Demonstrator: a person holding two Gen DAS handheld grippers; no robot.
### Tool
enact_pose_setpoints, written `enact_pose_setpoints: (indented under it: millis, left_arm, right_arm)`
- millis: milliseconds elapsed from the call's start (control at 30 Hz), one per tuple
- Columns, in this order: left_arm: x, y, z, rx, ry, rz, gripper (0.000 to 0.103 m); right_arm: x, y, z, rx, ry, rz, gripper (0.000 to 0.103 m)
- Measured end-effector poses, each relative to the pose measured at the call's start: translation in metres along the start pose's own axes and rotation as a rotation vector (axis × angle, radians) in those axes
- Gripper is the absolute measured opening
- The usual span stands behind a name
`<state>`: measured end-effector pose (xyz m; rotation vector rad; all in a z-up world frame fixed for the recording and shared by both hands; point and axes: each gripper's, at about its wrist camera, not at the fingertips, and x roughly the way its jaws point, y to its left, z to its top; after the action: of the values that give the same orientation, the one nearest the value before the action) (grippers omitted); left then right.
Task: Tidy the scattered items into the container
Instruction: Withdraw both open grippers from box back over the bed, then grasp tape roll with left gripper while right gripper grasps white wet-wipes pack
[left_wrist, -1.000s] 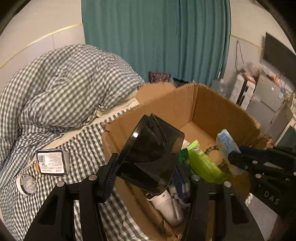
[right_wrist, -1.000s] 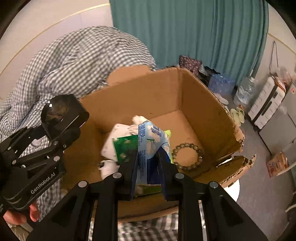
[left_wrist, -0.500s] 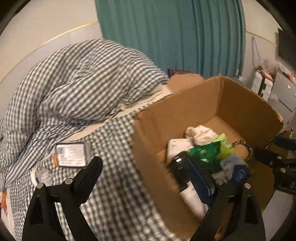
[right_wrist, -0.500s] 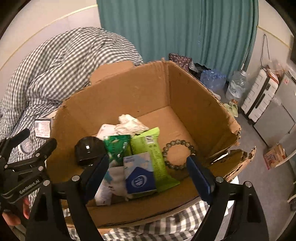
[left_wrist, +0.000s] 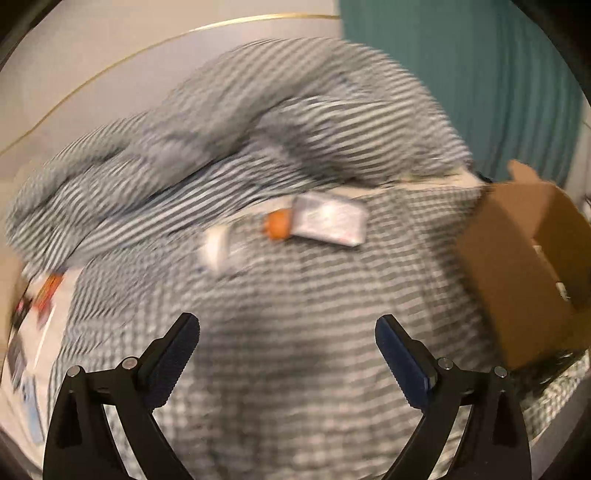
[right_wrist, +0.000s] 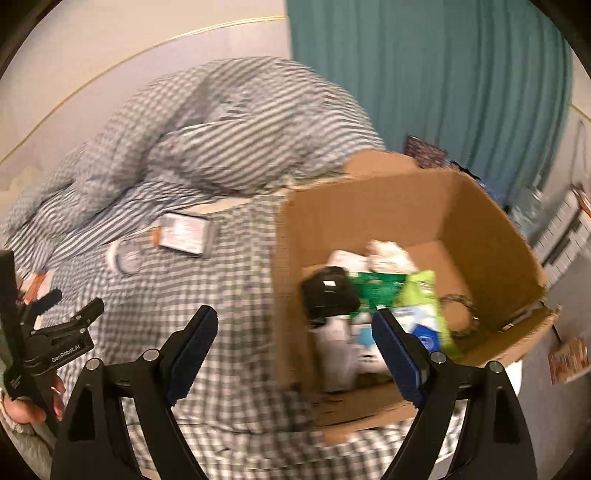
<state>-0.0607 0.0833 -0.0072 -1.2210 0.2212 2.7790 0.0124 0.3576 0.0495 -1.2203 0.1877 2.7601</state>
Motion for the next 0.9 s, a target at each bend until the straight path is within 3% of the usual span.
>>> enact_pose_setpoints:
  millis: [167, 333, 567, 733, 900]
  left_arm:
    - [0.002, 0.065, -0.023, -0.088, 0.032, 0.057, 0.099]
    - [0.008, 0.098, -0.026, -0.144, 0.033, 0.056, 0.099]
    - [0.046, 0.101, -0.002, -0.163, 0.023, 0.043, 0.099]
    - [0.087, 0.091, 0.023, -0.099, 0.013, 0.030, 0.099]
    - [0.131, 0.086, 0.038, -0.045, 0.023, 0.029, 0.099]
  right_arm:
    - [-0.006, 0.051, -0.001, -0.079, -0.013, 0.057, 0.085]
    - [0.002, 0.090, 0.000, -0.154, 0.008, 0.081, 0.085]
    - [0.049, 0.120, 0.021, -0.152, 0.058, 0.127, 0.085]
    - [0.099, 0.134, 0.044, -0.101, 0.091, 0.164, 0.085]
    - [0.148, 0.157, 0.058, -0.133, 0.124, 0.171, 0.086]
